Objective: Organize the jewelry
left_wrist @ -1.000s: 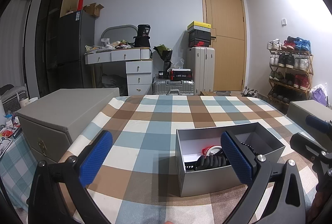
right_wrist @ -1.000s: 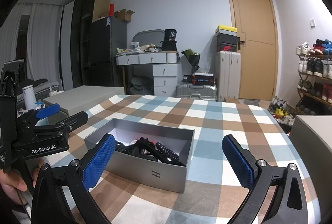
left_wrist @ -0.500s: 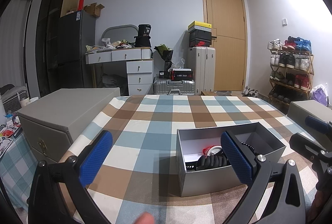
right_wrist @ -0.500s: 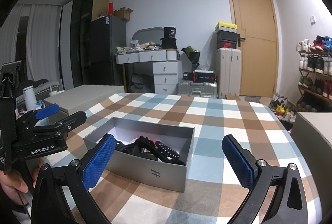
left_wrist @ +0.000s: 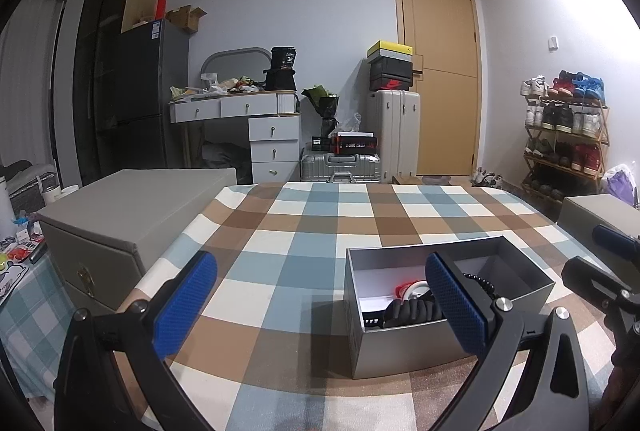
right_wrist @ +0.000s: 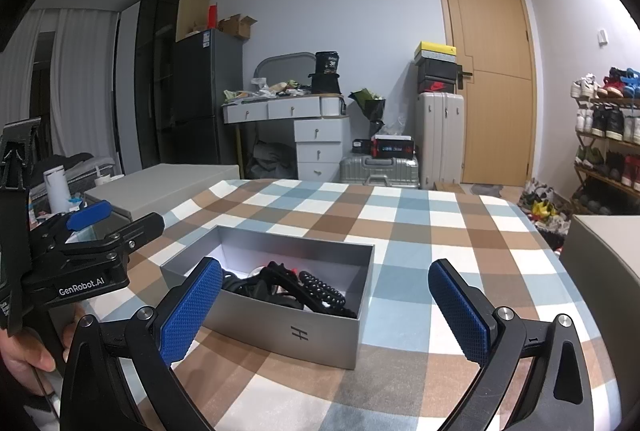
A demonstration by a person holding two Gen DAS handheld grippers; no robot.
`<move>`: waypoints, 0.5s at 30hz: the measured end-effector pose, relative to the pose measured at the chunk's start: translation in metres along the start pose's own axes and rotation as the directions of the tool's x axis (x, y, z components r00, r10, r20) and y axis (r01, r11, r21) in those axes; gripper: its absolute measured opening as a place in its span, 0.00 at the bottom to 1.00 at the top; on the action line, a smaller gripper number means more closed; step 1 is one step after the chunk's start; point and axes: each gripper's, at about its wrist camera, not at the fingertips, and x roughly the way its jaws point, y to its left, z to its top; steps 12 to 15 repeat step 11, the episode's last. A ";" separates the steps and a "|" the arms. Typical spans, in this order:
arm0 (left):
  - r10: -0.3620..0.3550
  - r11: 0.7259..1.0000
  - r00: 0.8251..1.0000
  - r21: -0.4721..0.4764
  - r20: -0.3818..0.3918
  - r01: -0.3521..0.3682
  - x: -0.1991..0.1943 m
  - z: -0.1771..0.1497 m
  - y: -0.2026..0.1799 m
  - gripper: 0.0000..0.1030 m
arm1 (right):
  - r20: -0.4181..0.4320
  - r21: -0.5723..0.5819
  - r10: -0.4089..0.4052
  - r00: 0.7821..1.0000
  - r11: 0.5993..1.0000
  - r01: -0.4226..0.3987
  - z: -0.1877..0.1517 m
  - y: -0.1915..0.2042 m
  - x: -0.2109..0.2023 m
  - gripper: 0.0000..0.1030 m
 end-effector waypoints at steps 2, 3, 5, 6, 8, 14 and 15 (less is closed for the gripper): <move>-0.001 1.000 1.000 0.000 0.000 0.001 0.000 0.000 0.000 0.99 | -0.001 0.001 -0.001 1.000 1.000 0.001 0.000 0.000 0.000 1.00; -0.002 1.000 1.000 0.001 0.000 0.002 0.000 0.000 -0.001 0.99 | -0.001 0.002 -0.001 1.000 1.000 0.001 0.000 0.000 0.000 1.00; -0.011 1.000 1.000 0.004 -0.001 0.011 0.000 0.000 -0.002 0.99 | -0.001 0.003 -0.001 1.000 1.000 0.001 0.000 0.000 0.000 1.00; -0.014 1.000 1.000 0.006 -0.001 0.014 0.000 0.000 -0.003 0.99 | -0.001 0.002 -0.002 1.000 1.000 0.002 0.000 0.000 0.000 1.00; -0.019 1.000 1.000 0.010 -0.003 0.019 0.000 0.000 -0.004 0.99 | -0.002 0.002 -0.001 1.000 1.000 0.001 0.000 0.000 -0.001 1.00; -0.022 1.000 1.000 0.014 -0.006 0.022 0.000 0.000 -0.005 0.99 | -0.004 0.008 -0.001 1.000 1.000 0.001 0.000 -0.001 0.000 1.00; -0.022 1.000 1.000 0.014 -0.006 0.022 0.000 0.000 -0.005 0.99 | -0.004 0.008 -0.001 1.000 1.000 0.001 0.000 -0.001 0.000 1.00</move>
